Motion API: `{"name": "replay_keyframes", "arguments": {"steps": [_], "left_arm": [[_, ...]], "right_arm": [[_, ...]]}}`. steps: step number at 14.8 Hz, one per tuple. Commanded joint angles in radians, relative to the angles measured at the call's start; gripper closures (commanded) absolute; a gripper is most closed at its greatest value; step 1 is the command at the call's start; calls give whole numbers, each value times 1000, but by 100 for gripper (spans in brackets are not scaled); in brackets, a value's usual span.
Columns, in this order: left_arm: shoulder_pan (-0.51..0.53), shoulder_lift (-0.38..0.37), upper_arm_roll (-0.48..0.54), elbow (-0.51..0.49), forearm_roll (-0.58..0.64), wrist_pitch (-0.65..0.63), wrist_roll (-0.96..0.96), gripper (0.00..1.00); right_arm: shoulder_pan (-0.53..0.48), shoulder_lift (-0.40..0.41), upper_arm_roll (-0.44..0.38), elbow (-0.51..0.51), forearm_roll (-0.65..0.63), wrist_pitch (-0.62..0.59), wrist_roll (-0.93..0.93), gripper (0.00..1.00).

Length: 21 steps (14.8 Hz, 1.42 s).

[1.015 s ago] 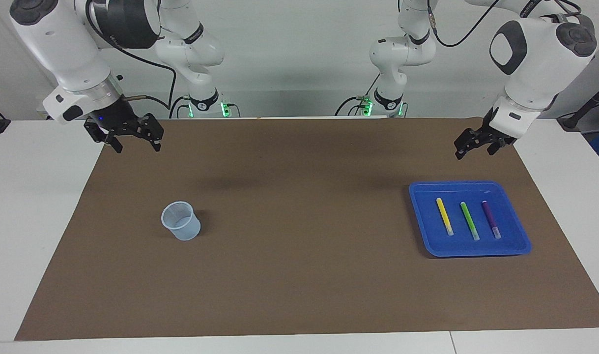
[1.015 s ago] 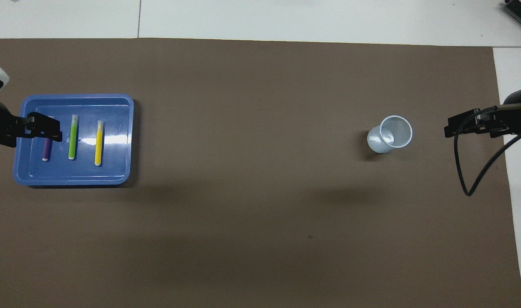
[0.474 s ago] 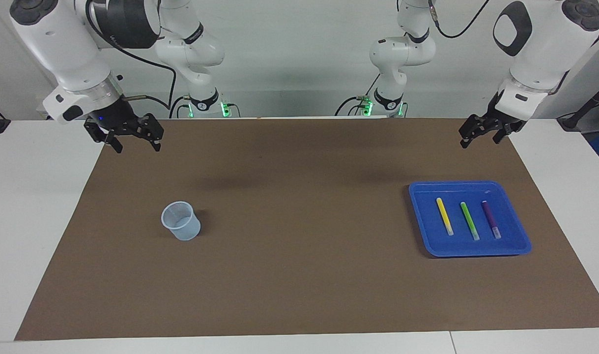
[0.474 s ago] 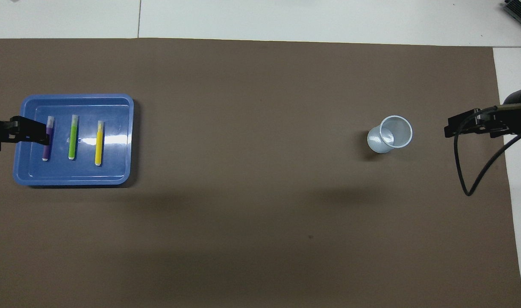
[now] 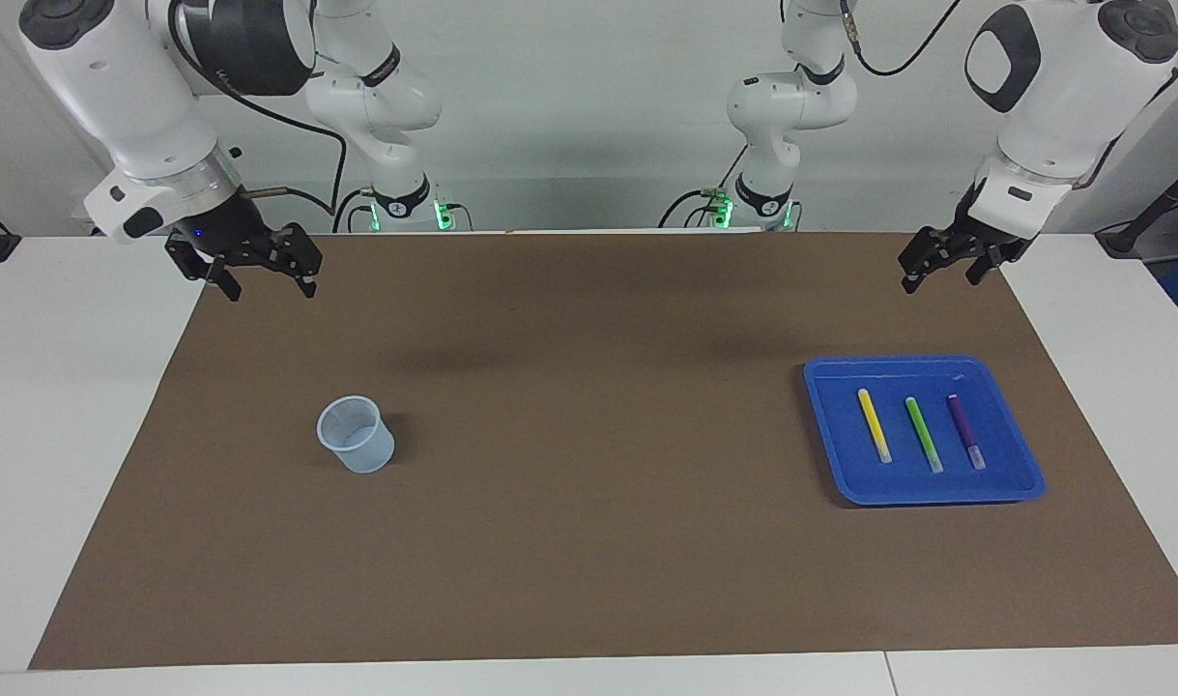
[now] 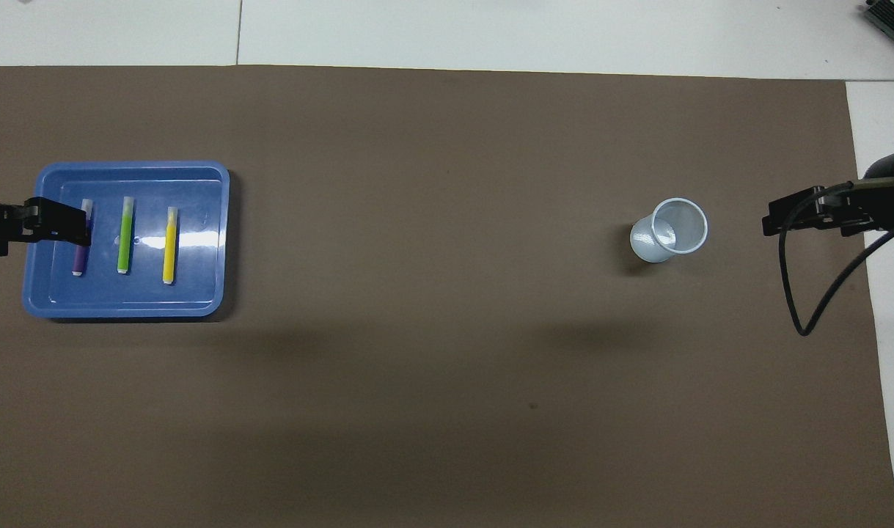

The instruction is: Right arm passes pens to left for tray arrangement

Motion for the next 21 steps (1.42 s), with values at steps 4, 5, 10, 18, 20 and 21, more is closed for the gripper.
{"name": "replay_keyframes", "arguments": {"steps": [4, 5, 10, 18, 20, 21], "left_arm": [[-13, -8, -2, -11, 11, 55, -1, 0], [-13, -10, -3, -13, 10, 55, 1, 0], [-16, -8, -7, -14, -4, 75, -9, 0], [-16, -7, -37, -16, -4, 100, -15, 0], [-16, -7, -37, -16, -4, 100, -15, 0], [-18, -7, -37, -16, -4, 100, -15, 0]], "right_arm": [[-11, -24, 8, -27, -21, 11, -20, 0], [-11, -24, 8, -27, -21, 12, -18, 0], [-5, -22, 8, -29, -21, 42, -18, 0], [-3, -22, 8, -31, -21, 37, -18, 0], [-3, -24, 8, -31, -21, 34, -18, 0], [-3, -24, 8, -31, -21, 31, -18, 0]]}}
